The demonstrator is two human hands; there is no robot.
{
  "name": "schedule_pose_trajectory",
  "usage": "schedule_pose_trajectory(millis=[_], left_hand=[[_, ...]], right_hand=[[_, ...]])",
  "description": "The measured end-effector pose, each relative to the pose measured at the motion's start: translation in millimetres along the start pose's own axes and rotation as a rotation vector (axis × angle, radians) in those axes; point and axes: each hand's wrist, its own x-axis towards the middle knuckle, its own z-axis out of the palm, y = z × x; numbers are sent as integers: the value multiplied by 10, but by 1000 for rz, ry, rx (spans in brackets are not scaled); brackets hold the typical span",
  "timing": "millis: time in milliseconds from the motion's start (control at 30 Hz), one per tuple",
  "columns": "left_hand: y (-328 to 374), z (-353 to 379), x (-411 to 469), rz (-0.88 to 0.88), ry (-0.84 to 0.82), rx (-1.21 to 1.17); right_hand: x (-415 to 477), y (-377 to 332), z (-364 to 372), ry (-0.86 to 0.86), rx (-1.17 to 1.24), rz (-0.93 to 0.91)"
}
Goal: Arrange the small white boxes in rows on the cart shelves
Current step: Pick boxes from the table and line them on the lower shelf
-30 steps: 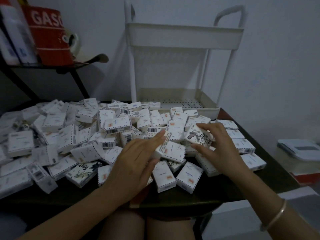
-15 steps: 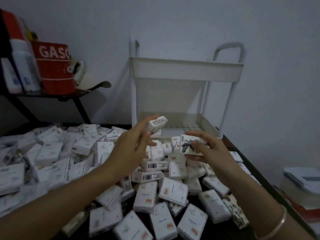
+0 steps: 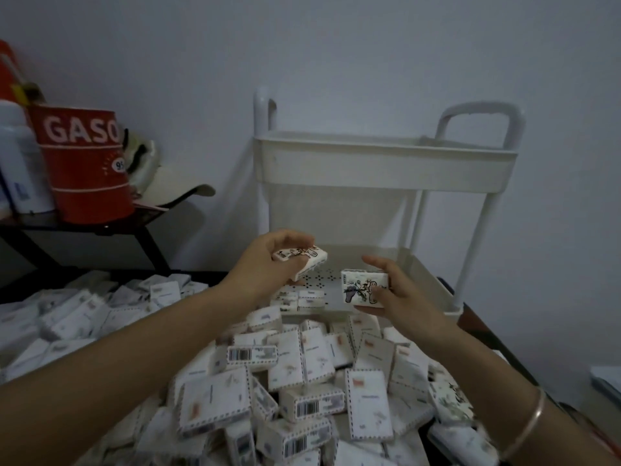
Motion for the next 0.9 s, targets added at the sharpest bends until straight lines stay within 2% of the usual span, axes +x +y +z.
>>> schedule_pose_trajectory(millis=[267, 433, 567, 633, 800, 900], left_hand=[[-67, -87, 292, -131, -29, 129], [-67, -34, 485, -85, -52, 169], [-82, 53, 687, -54, -7, 268], [-87, 69, 778, 54, -19, 461], [-124, 146, 1068, 417, -203, 1299], [-220, 215, 1199, 402, -373, 1530]], right_hand=[[383, -22, -49, 17, -94, -18], [562, -29, -25, 2, -198, -53], [676, -7, -8, 13, -220, -78], [713, 24, -23, 8, -247, -92], [775, 105, -85, -12, -320, -90], [820, 167, -95, 1, -407, -66]])
